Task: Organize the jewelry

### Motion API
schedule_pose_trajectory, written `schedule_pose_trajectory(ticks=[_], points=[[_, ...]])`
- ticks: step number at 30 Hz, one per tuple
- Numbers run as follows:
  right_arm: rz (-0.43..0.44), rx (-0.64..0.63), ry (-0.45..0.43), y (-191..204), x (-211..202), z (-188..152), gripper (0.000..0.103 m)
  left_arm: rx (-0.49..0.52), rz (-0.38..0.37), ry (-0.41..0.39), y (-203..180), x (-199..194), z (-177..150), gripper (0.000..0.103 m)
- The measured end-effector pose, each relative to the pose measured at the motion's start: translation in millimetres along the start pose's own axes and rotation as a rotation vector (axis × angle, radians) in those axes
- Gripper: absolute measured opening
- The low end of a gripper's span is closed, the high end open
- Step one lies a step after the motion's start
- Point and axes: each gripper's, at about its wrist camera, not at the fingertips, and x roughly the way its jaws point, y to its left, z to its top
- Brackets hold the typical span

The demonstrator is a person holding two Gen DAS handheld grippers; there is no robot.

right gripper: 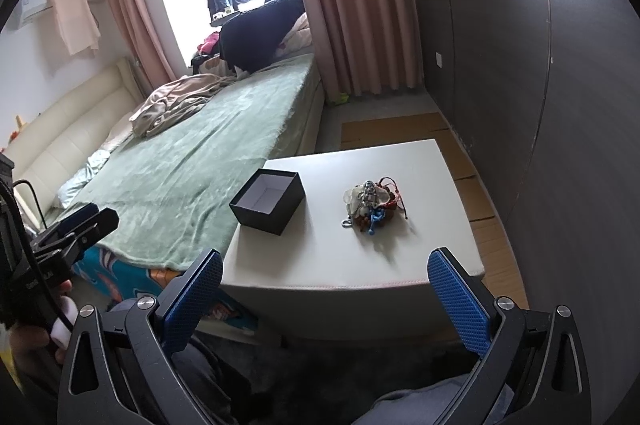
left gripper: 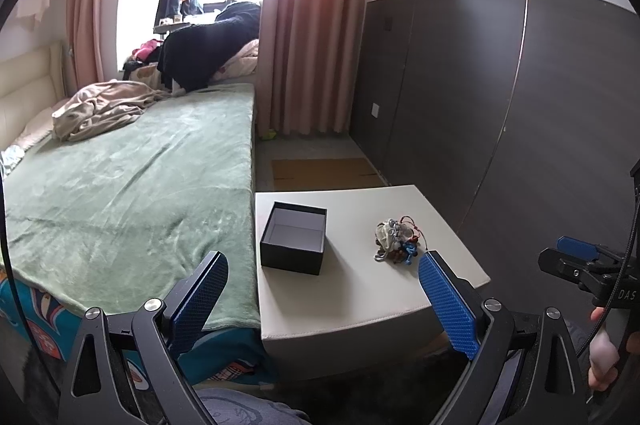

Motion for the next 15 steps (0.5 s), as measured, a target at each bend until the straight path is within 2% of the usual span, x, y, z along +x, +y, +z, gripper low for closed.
schedule_pose_trajectory(ticks=[9, 15], points=[[0.008, 0.005, 0.004, 1.1, 0.3, 1.7, 0.103, 0.013, -0.001, 0.011, 4.5, 1.8, 4.4, 0.096], [0.004, 0.015, 0.002, -11.3, 9.2, 12.8, 0.103, 0.027, -0.018, 0.029, -4.3, 18.3, 19.2, 0.096]])
